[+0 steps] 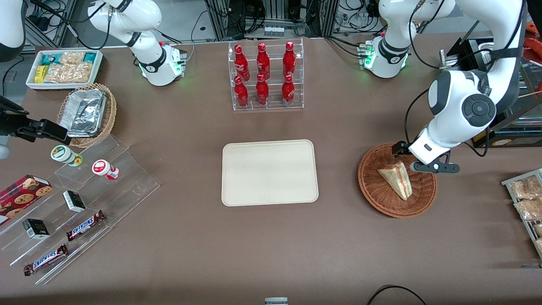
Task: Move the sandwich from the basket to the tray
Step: 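Lower the open left gripper around the sandwich and close it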
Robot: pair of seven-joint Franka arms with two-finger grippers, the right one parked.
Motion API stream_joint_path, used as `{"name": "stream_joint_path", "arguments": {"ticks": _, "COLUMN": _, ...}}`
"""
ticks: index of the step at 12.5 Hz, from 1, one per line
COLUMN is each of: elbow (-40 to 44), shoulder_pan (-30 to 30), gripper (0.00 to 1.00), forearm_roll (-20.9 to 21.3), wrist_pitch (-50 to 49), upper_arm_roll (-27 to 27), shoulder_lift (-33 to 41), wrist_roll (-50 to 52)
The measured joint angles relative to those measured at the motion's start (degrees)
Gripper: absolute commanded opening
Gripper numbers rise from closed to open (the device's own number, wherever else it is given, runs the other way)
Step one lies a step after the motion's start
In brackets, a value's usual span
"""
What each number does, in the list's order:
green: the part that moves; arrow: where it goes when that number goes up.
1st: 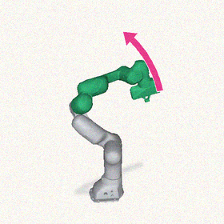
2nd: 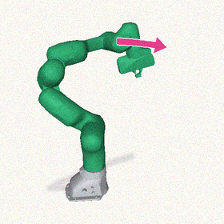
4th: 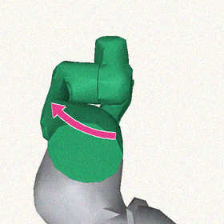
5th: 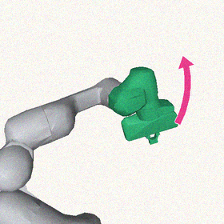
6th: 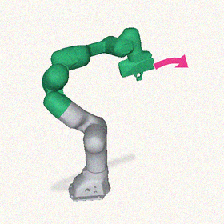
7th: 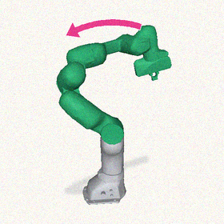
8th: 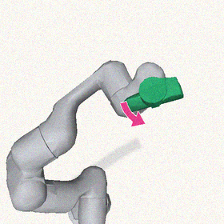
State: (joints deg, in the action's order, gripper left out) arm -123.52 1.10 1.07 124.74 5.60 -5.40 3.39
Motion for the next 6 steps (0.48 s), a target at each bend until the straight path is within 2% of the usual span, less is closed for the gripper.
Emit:
{"name": "stream_joint_path", "arguments": {"ticks": 2, "elbow": -0.12, "shoulder_pan": -0.62, "gripper": 1.00, "forearm_roll": -0.01, "wrist_pitch": 1.38, "upper_arm_roll": -0.01, "shoulder_lift": -0.19, "wrist_roll": 4.46}}
{"name": "stream_joint_path", "arguments": {"ticks": 6, "elbow": -0.19, "shoulder_pan": -0.30, "gripper": 1.00, "forearm_roll": -0.01, "wrist_pitch": 3.90, "upper_arm_roll": 0.31, "shoulder_lift": -1.75, "wrist_roll": 21.56}}
